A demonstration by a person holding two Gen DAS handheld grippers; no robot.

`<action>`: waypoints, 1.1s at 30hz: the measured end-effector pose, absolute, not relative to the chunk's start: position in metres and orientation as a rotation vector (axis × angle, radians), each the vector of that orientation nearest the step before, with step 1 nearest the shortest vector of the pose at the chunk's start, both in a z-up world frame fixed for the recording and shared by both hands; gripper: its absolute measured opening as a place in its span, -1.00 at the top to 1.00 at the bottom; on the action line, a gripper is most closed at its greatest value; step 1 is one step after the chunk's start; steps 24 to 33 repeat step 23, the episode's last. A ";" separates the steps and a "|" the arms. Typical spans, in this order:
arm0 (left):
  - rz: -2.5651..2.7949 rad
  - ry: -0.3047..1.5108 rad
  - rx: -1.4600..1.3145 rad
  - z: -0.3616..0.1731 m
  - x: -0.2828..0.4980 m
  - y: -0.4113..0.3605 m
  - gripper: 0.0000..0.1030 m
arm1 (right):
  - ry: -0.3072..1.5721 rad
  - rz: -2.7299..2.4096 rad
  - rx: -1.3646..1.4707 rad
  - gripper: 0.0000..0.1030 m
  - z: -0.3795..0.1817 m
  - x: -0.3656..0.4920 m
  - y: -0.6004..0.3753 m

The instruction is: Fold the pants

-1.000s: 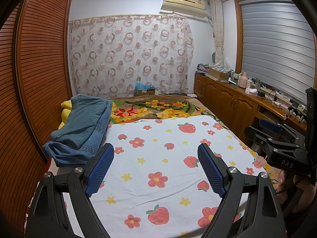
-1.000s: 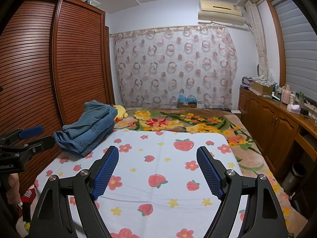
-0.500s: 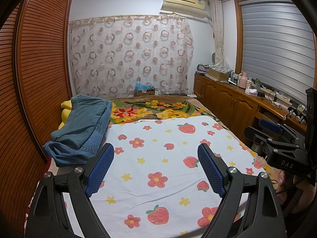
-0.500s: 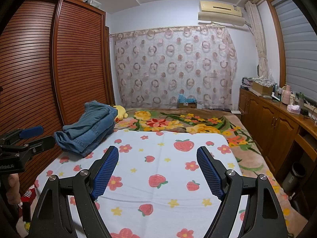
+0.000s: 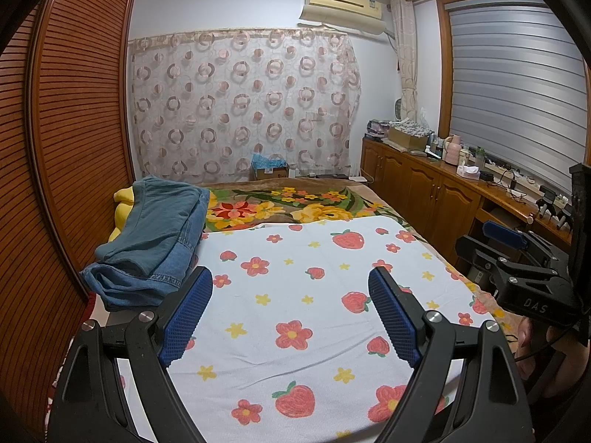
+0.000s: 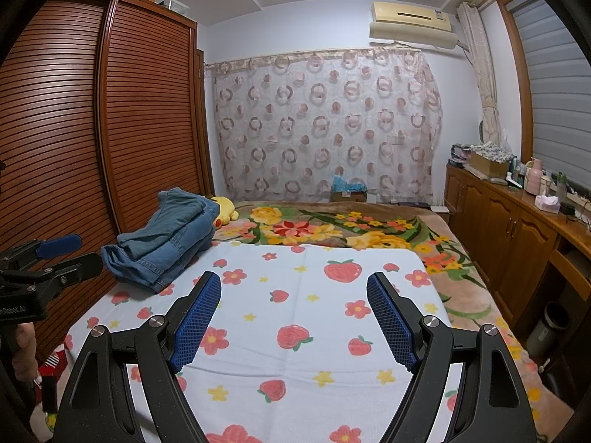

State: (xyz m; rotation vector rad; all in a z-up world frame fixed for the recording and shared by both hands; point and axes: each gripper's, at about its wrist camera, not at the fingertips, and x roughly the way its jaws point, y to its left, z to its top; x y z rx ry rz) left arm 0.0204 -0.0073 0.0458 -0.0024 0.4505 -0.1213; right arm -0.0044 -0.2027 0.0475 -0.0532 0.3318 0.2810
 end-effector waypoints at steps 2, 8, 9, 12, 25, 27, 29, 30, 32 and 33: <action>-0.121 0.450 -0.003 0.046 0.020 -0.007 -0.69 | 0.332 0.281 -0.054 -0.61 0.047 -0.004 -0.203; -0.121 0.450 -0.003 0.046 0.020 -0.006 -0.69 | 0.332 0.281 -0.053 -0.61 0.047 -0.004 -0.203; -0.121 0.450 -0.003 0.046 0.020 -0.007 -0.69 | 0.331 0.281 -0.053 -0.61 0.047 -0.004 -0.203; -0.121 0.450 -0.003 0.045 0.020 -0.006 -0.69 | 0.331 0.282 -0.054 -0.61 0.047 -0.004 -0.203; -0.121 0.450 -0.004 0.045 0.020 -0.006 -0.68 | 0.331 0.281 -0.054 -0.62 0.047 -0.004 -0.203; -0.121 0.450 -0.004 0.045 0.020 -0.006 -0.68 | 0.331 0.281 -0.054 -0.62 0.047 -0.004 -0.203; -0.121 0.450 -0.004 0.045 0.020 -0.006 -0.68 | 0.331 0.281 -0.054 -0.62 0.047 -0.004 -0.203; -0.121 0.450 -0.004 0.045 0.020 -0.006 -0.68 | 0.331 0.281 -0.054 -0.62 0.047 -0.004 -0.203; -0.121 0.450 -0.004 0.045 0.020 -0.006 -0.68 | 0.331 0.281 -0.054 -0.62 0.047 -0.004 -0.203; -0.121 0.450 -0.004 0.045 0.020 -0.006 -0.68 | 0.331 0.281 -0.054 -0.62 0.047 -0.004 -0.203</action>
